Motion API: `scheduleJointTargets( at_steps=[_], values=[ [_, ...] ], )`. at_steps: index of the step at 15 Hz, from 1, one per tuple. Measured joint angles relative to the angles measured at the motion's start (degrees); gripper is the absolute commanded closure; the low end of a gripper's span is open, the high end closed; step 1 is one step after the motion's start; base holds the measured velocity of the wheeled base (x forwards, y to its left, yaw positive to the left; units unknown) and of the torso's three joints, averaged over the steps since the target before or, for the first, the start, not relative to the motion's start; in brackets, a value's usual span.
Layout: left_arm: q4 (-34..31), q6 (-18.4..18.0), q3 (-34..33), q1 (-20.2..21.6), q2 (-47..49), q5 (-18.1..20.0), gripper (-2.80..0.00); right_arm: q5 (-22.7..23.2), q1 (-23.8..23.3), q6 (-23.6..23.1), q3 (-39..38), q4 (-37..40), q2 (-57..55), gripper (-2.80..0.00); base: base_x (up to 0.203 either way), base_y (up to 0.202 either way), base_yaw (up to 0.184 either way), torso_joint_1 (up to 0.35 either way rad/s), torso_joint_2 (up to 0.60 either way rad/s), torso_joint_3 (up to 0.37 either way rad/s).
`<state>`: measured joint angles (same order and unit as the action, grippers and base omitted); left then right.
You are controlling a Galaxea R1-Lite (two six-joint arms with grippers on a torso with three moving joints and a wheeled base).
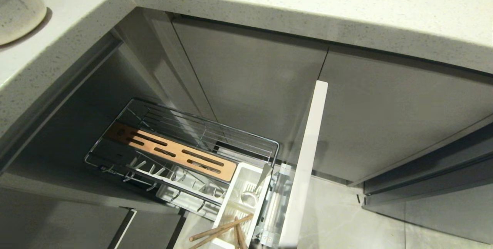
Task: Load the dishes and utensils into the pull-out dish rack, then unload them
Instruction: Pick up the fork and place it in the cupboard
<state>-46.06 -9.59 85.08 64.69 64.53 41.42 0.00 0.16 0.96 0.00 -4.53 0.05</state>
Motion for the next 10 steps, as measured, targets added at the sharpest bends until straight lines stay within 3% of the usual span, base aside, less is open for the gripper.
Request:
scheduleJointTargets(
  at_steps=[10],
  values=[
    [-2.2, 0.0, -0.4, -0.1, -1.2, -0.1, -2.80, 0.0, 0.0, 0.0, 0.0, 0.0, 0.0, 0.00, 0.000, 0.000, 0.000, 0.000, 0.00, 0.000]
  ],
)
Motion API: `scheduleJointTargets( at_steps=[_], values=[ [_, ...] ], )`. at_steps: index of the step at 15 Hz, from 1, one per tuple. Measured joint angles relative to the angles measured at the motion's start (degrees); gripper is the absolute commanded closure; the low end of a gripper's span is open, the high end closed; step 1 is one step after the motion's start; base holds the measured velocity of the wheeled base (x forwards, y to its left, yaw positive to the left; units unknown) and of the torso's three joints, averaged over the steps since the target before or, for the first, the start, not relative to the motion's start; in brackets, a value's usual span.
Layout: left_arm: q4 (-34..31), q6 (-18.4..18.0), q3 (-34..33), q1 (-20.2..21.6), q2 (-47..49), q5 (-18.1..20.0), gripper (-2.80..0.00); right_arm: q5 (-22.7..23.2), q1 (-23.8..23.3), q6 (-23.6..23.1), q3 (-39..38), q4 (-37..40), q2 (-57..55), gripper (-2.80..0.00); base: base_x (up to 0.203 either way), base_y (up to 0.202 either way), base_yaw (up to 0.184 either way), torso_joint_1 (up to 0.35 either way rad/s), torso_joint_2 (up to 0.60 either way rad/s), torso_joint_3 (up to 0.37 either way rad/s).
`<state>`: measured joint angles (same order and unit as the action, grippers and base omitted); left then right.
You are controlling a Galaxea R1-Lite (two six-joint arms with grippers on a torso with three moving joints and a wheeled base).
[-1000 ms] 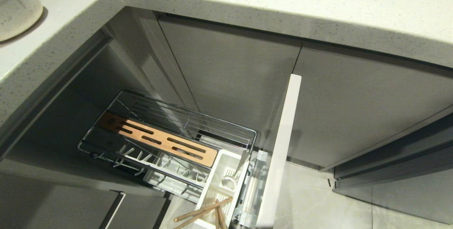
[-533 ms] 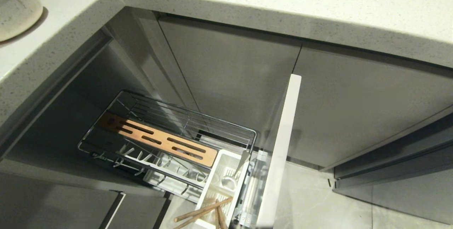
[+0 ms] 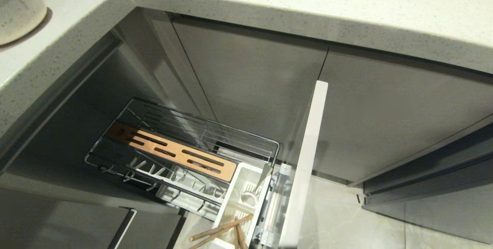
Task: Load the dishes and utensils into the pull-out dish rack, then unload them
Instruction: Pick up the fork and place it in the cupboard
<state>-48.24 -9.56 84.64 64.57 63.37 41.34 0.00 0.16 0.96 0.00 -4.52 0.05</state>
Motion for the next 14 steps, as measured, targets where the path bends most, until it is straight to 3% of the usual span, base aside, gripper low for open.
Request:
scheduleJointTargets(
  at_steps=[6, 7, 8, 14],
  values=[
    [0.0, 0.0, -1.6, 0.1, -0.2, -0.2, -2.80, 0.0, 0.0, 0.0, 0.0, 0.0, 0.0, 0.00, 0.000, 0.000, 0.000, 0.000, 0.00, 0.000],
    [0.0, 0.0, -1.8, 0.1, -0.3, -0.2, -0.70, 0.0, 0.0, 0.0, 0.0, 0.0, 0.0, 0.00, 0.000, 0.000, 0.000, 0.000, 0.00, 0.000],
    [0.0, 0.0, -1.8, 0.1, -0.3, -0.2, 0.00, 0.0, 0.0, 0.0, 0.0, 0.0, 0.0, 0.00, 0.000, 0.000, 0.000, 0.000, 0.00, 0.000],
    [0.0, 0.0, -2.1, 0.1, -0.3, -0.1, 0.00, 0.0, 0.0, 0.0, 0.0, 0.0, 0.0, 0.00, 0.000, 0.000, 0.000, 0.000, 0.00, 0.000]
  ],
)
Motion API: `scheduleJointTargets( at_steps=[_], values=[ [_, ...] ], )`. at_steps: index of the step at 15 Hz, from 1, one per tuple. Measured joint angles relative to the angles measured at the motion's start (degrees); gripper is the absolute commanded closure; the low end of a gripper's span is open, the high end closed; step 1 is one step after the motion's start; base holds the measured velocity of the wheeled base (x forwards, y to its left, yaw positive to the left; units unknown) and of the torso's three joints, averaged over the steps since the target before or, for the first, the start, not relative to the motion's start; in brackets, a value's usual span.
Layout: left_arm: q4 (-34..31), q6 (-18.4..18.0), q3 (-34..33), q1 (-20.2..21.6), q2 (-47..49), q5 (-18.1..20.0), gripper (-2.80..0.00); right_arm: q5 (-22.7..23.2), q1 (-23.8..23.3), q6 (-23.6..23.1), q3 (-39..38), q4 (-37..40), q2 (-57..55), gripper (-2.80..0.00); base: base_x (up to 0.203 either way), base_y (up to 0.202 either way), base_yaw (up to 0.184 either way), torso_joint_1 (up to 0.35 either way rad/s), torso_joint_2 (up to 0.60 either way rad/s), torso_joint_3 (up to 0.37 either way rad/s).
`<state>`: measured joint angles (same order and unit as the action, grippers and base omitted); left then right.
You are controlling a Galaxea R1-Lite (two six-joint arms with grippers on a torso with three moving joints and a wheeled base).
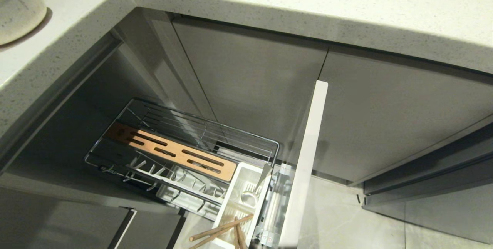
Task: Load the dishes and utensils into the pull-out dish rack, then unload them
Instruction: Pick up the fork and place it in the cupboard
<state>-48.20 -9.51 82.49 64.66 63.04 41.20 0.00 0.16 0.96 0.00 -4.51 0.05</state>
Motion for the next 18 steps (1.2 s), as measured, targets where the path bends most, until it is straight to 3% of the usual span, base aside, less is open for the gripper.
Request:
scheduleJointTargets(
  at_steps=[7, 9, 11, 12, 14, 16, 18],
  values=[
    [0.2, 0.0, 1.0, -0.1, 0.2, 0.2, 0.00, 0.0, 0.0, 0.0, 0.0, 0.0, 0.0, 0.00, 0.000, 0.000, 0.000, 0.000, 0.00, 0.000],
    [0.2, 0.6, 3.9, 0.0, 0.3, 0.3, 0.00, 0.0, 0.0, 0.0, 0.0, 0.0, 0.0, 0.00, 0.000, 0.000, 0.000, 0.000, 0.00, 0.000],
    [0.2, 3.7, 9.7, -0.2, 0.4, 0.4, 0.00, 0.0, 0.0, 0.0, 0.0, 0.0, 0.0, 0.00, 0.000, 0.000, 0.000, 0.000, 0.00, 0.000],
    [0.2, 6.7, 13.6, -0.9, 0.5, 0.4, 0.00, 0.0, 0.0, 0.0, 0.0, 0.0, 0.0, 0.00, 0.000, 0.000, 0.000, 0.000, 0.00, 0.000],
    [0.6, 15.9, 22.2, -4.5, 0.8, 0.3, 0.00, 0.0, 0.0, 0.0, 0.0, 0.0, 0.0, 0.00, 0.000, 0.000, 0.000, 0.000, 0.00, 0.000],
    [3.8, 27.8, 27.3, -12.3, 0.7, 0.0, 0.00, 0.0, 0.0, 0.0, 0.0, 0.0, 0.0, 0.00, 0.000, 0.000, 0.000, 0.000, 0.00, 0.000],
    [6.8, 38.9, 28.2, -21.8, 0.4, -0.2, 0.00, 0.0, 0.0, 0.0, 0.0, 0.0, 0.0, 0.00, 0.000, 0.000, 0.000, 0.000, 0.00, 0.000]
  ],
)
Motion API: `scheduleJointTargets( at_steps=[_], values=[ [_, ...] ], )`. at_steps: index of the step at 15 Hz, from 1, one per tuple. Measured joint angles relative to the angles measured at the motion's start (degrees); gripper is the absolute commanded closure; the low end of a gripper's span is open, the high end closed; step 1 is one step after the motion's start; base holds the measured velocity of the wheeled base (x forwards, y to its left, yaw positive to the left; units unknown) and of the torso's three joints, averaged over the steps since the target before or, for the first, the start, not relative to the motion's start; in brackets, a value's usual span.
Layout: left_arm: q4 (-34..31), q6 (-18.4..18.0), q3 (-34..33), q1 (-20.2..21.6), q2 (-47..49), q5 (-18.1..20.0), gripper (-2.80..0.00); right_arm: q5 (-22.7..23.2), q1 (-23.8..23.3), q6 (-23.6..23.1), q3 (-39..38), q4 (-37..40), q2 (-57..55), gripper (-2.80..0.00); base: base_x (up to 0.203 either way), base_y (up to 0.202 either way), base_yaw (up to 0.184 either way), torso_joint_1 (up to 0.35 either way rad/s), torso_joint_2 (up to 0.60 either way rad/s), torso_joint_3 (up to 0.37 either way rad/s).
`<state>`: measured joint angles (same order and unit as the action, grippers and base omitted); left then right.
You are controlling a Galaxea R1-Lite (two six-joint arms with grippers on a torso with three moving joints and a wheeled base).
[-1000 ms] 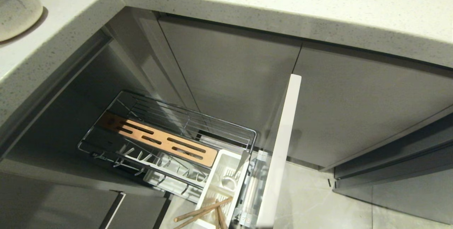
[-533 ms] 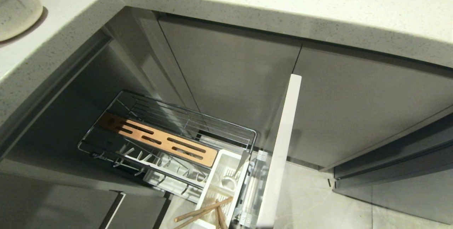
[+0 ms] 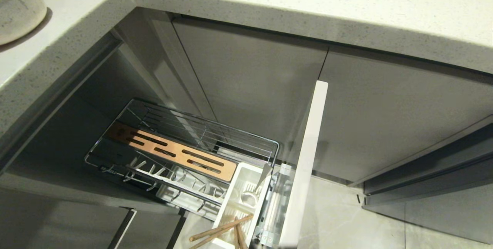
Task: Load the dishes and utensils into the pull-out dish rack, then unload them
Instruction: Pick up the fork and place it in the cupboard
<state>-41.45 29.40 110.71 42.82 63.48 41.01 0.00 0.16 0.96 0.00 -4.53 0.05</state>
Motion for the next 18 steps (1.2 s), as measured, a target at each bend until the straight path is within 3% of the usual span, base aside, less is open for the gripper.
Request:
scheduleJointTargets(
  at_steps=[3, 7, 10, 12, 14, 16, 18],
  values=[
    [1.5, 9.3, -1.4, -13.3, -0.2, -0.2, 0.00, 0.0, 0.0, 0.0, 0.0, 0.0, 0.0, 0.00, 0.000, 0.000, 0.000, 0.000, 0.00, 0.000],
    [-0.5, 9.5, -2.7, -27.0, 1.9, 1.8, 0.00, 0.0, 0.0, 0.0, 0.0, 0.0, 0.0, 0.00, 0.000, 0.000, 0.000, 0.000, 0.00, 0.000],
    [-4.7, 6.3, -2.8, -38.3, 4.2, -0.3, 0.00, 0.0, 0.0, 0.0, 0.0, 0.0, 0.0, 0.00, 0.000, 0.000, 0.000, 0.000, 0.00, 0.000],
    [-8.3, 3.9, -2.8, -48.7, 5.7, -6.0, 0.00, 0.0, 0.0, 0.0, 0.0, 0.0, 0.0, 0.00, 0.000, 0.000, 0.000, 0.000, 0.00, 0.000],
    [-12.7, 0.4, -3.0, -58.5, 7.5, -15.4, 0.00, 0.0, 0.0, 0.0, 0.0, 0.0, 0.0, 0.00, 0.000, 0.000, 0.000, 0.000, 0.00, 0.000],
    [-18.4, -3.5, -3.0, -65.2, 9.3, -24.0, 0.00, 0.0, 0.0, 0.0, 0.0, 0.0, 0.0, 0.00, 0.000, 0.000, 0.000, 0.000, 0.00, 0.000],
    [-23.6, -5.7, -2.5, -69.3, 11.0, -27.2, 0.00, 0.0, 0.0, 0.0, 0.0, 0.0, 0.0, 0.00, 0.000, 0.000, 0.000, 0.000, 0.00, 0.000]
  ],
)
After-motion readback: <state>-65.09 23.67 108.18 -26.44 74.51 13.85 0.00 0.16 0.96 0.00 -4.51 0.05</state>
